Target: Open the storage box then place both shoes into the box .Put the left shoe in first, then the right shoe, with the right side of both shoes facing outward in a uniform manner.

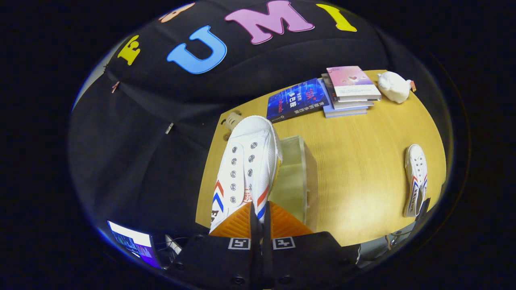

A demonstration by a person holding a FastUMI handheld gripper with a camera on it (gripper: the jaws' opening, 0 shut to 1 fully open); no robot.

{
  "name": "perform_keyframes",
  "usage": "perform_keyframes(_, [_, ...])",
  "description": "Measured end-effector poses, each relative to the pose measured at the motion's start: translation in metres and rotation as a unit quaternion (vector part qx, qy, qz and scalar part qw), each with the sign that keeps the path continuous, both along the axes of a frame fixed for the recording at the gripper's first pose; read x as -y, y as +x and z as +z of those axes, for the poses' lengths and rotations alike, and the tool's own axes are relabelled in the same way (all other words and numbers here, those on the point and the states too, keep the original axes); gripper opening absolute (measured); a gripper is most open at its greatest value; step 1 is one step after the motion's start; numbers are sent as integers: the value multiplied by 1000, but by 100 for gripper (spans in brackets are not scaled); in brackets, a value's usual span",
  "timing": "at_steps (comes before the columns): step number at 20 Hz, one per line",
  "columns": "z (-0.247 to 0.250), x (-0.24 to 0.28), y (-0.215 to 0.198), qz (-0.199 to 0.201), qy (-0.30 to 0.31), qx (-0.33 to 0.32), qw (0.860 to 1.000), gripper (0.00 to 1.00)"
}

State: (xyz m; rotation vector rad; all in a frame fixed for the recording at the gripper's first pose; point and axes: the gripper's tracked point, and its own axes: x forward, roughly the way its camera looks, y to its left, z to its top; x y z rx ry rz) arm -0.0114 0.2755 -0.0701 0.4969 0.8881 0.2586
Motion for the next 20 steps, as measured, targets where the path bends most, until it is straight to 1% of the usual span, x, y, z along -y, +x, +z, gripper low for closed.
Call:
perform_keyframes(3, [-37, -28, 6, 28, -29, -32, 999, 5])
perform_keyframes(4, [-51, -31, 10, 31, -45, -38, 998, 5])
perform_keyframes(6, [-75, -36, 15, 32, -72, -58, 995, 5])
perform_keyframes(10, [-114, -55, 20, 30, -74, -111, 991, 5])
perform_keyframes(14, [-157, -60, 22, 46, -117, -148, 981, 5])
perform_keyframes(17, [-173, -62, 14, 69, -128, -174, 974, 7])
perform_keyframes(18, [-174, -65, 16, 74, -124, -171, 975, 15])
perform_keyframes(19, [-165, -67, 16, 79, -119, -165, 976, 21])
perform_keyframes(20, [-164, -67, 15, 83, -118, -161, 976, 37])
